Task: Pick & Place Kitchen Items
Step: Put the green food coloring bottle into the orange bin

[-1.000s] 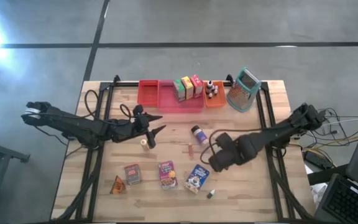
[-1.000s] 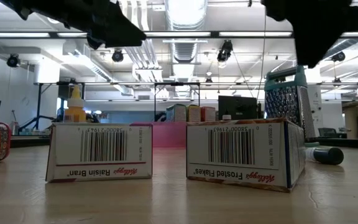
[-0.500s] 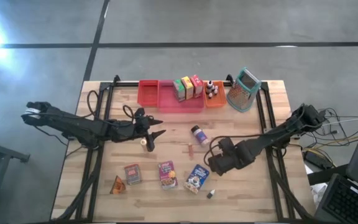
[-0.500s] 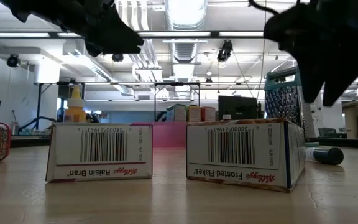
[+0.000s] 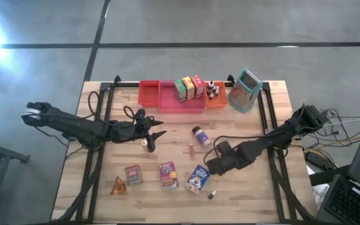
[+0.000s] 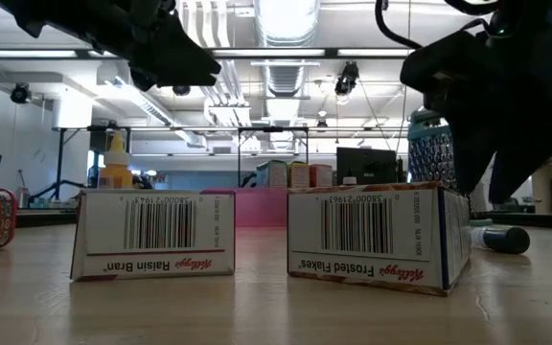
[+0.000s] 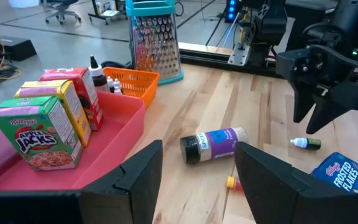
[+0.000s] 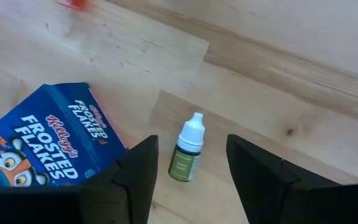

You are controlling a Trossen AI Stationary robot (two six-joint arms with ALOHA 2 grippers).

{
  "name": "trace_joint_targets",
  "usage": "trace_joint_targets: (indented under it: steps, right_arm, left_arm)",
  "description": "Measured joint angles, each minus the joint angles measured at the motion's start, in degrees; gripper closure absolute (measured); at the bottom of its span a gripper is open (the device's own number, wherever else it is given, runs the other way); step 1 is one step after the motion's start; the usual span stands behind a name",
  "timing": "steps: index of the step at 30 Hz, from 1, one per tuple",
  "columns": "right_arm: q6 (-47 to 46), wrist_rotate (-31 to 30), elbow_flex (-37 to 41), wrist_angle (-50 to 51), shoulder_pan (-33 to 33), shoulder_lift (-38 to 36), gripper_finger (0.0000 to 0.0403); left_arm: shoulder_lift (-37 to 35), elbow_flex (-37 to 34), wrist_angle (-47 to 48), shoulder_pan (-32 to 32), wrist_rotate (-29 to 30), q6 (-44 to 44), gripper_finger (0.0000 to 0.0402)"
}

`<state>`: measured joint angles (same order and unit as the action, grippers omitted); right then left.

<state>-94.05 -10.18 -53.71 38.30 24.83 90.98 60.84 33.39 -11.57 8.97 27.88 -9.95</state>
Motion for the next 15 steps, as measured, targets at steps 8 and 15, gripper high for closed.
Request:
trace_joint_targets:
  steps: [8,15]
  right_arm:
    - [1.3,0.8,-0.1,-0.7,-0.2,2.5,0.0232]
    - [3.8,3.2,-1.8,-1.1,-1.5,8.7,0.0215]
  left_arm:
    - [0.0,0.0,0.0,0.0,0.0,0.0,0.0195]
    - [0.0,0.0,0.2,0.0,0.0,-0.2,0.0195]
